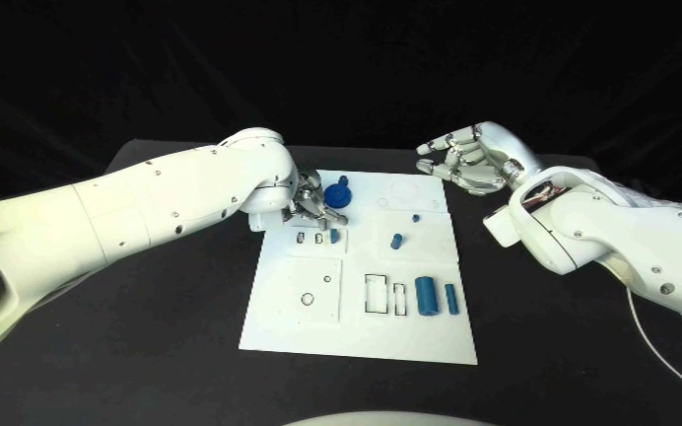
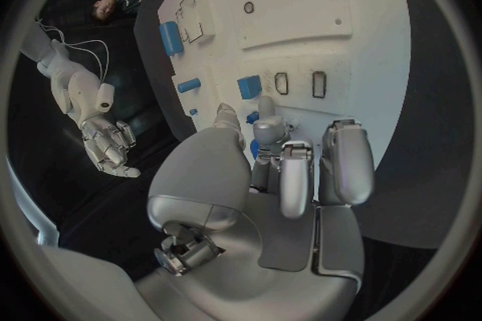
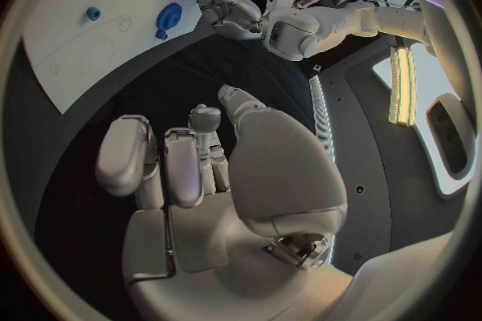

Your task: Assemble the parts on the task board

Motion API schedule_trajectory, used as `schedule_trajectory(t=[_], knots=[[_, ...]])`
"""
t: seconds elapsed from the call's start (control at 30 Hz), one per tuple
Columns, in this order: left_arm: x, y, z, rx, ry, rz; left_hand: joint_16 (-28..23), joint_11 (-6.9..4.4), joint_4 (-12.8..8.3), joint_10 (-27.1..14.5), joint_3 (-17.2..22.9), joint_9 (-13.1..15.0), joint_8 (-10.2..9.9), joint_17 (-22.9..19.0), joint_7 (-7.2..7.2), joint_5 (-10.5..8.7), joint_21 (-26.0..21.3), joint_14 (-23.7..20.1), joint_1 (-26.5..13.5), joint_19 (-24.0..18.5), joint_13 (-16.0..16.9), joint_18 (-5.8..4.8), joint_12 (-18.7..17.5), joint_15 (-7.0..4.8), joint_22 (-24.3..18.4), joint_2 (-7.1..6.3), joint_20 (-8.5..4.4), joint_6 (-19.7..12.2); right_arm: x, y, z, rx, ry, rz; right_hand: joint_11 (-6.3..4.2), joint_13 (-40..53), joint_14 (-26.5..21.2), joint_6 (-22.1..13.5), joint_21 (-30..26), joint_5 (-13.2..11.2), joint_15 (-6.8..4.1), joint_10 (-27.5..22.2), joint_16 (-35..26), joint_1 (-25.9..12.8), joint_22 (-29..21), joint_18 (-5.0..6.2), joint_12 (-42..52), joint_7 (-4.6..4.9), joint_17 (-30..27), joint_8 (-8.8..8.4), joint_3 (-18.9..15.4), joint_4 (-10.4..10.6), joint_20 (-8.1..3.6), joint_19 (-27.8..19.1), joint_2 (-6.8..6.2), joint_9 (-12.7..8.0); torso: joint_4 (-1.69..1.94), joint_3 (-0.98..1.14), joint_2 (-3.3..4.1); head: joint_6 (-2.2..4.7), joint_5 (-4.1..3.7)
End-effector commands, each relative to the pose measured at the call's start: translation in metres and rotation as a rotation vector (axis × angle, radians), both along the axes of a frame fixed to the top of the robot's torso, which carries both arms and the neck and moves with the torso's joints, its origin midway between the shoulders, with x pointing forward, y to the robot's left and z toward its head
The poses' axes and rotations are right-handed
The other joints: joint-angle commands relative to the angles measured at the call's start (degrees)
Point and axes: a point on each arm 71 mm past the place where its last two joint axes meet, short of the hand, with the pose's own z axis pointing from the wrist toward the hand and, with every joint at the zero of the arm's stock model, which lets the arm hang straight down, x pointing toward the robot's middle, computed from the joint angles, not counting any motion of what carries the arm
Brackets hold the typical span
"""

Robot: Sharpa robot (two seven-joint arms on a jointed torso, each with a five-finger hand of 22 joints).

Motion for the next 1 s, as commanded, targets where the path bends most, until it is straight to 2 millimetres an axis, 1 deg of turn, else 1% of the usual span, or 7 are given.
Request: schedule_trajectory(t=[0.03, 0.33, 0.43, 0.57, 0.8, 1.0], knots=[[-0.0009, -0.0013, -0.0010, 0.013, 0.011, -0.015, 0.2, 0.00, 0.0, 0.4, -0.4, 0.1, 0.1, 15.1, -0.02, -0.12, 0.3, 6.0, 0.3, 0.4, 0.2, -0.97, 0.3, -0.29, 0.0, 0.54, -0.13, -0.2, 0.0000, 0.0016, -0.0008, -0.012, -0.002, 0.010, -0.02, -0.1, 3.1, 0.2, -0.2, 0.3, 0.19, 0.1, -0.3, 0.6, -0.1, 0.68, -0.3, 0.19, 2.7, 0.25, 0.1, -0.4, -0.03, -0.1, -0.10, 0.0, 0.07, 0.06, -0.03, -0.15, 0.02], [-0.0030, -0.0044, -0.0023, 0.013, 0.032, -0.032, 0.2, -0.02, -0.3, 0.1, -0.4, 0.5, 0.2, 15.1, -0.04, -0.05, 0.3, 6.0, 1.4, 0.4, 0.4, -0.96, 0.5, -0.28, 0.1, 0.61, -0.13, -0.3, 0.0004, 0.0037, -0.0022, -0.010, -0.005, 0.011, -0.01, 0.0, 3.1, 0.2, -0.2, 0.4, 0.19, 0.1, -0.3, 0.6, 0.0, 0.67, -0.2, 0.20, 2.7, 0.25, 0.1, -0.4, -0.03, -0.1, -0.08, 0.0, 0.07, 0.07, -0.01, -0.46, 0.22], [-0.0032, -0.0048, -0.0029, 0.014, 0.036, -0.035, 0.2, 0.00, -0.4, 0.0, -0.3, 0.6, 0.2, 15.1, -0.02, -0.02, 0.3, 6.0, 2.0, 0.4, 0.5, -0.96, 0.5, -0.27, 0.1, 0.70, -0.12, -0.3, 0.0004, 0.0040, -0.0024, -0.011, -0.005, 0.011, -0.01, 0.0, 3.1, 0.2, -0.2, 0.4, 0.19, 0.1, -0.3, 0.6, -0.1, 0.68, -0.3, 0.20, 2.7, 0.25, 0.1, -0.4, -0.03, -0.1, -0.07, 0.0, 0.01, 0.06, 0.01, -0.43, 0.36], [-0.0036, -0.0051, -0.0037, 0.014, 0.041, -0.038, 0.2, 0.00, -0.5, -0.1, -0.2, 0.7, 0.2, 15.1, -0.02, 0.00, 0.3, 6.0, 2.5, 0.4, 0.6, -0.97, 0.6, -0.26, 0.1, 0.82, -0.11, -0.4, 0.0005, 0.0040, -0.0027, -0.013, -0.005, 0.011, -0.01, -0.1, 3.1, 0.2, -0.2, 0.5, 0.19, 0.1, -0.3, 0.6, -0.1, 0.68, -0.3, 0.20, 2.7, 0.25, 0.1, -0.4, -0.04, -0.1, -0.05, 0.0, 0.03, 0.03, 0.00, -0.57, 0.29], [-0.0046, -0.0071, -0.0049, 0.015, 0.051, -0.045, 0.2, 0.00, -0.5, -0.1, 0.0, 0.8, 0.2, 15.1, -0.02, 0.01, 0.4, 6.0, 2.9, 0.4, 0.8, -0.99, 0.7, -0.26, 0.3, 0.90, -0.11, -0.4, 0.0006, 0.0052, -0.0028, -0.011, -0.008, 0.014, -0.01, -0.1, 3.1, 0.2, -0.2, 0.5, 0.19, 0.1, -0.3, 0.6, -0.1, 0.67, -0.3, 0.20, 2.6, 0.26, 0.1, -0.4, -0.04, -0.1, -0.04, 0.0, 0.02, 0.08, -0.01, -0.68, 0.21], [-0.0051, -0.0071, -0.0063, 0.020, 0.060, -0.050, 0.2, 0.00, -0.6, 0.0, 0.2, 0.9, 0.3, 15.1, -0.03, 0.02, 0.5, 6.0, 3.3, 0.4, 1.0, -1.01, 0.8, -0.26, 0.4, 0.91, -0.11, -0.3, 0.0007, 0.0058, -0.0033, -0.010, -0.009, 0.015, -0.01, -0.1, 3.1, 0.2, -0.2, 0.5, 0.19, 0.1, -0.3, 0.6, -0.1, 0.67, -0.3, 0.20, 2.6, 0.26, 0.1, -0.4, -0.04, -0.1, -0.04, 0.0, 0.05, 0.05, 0.02, -0.82, 0.18]])
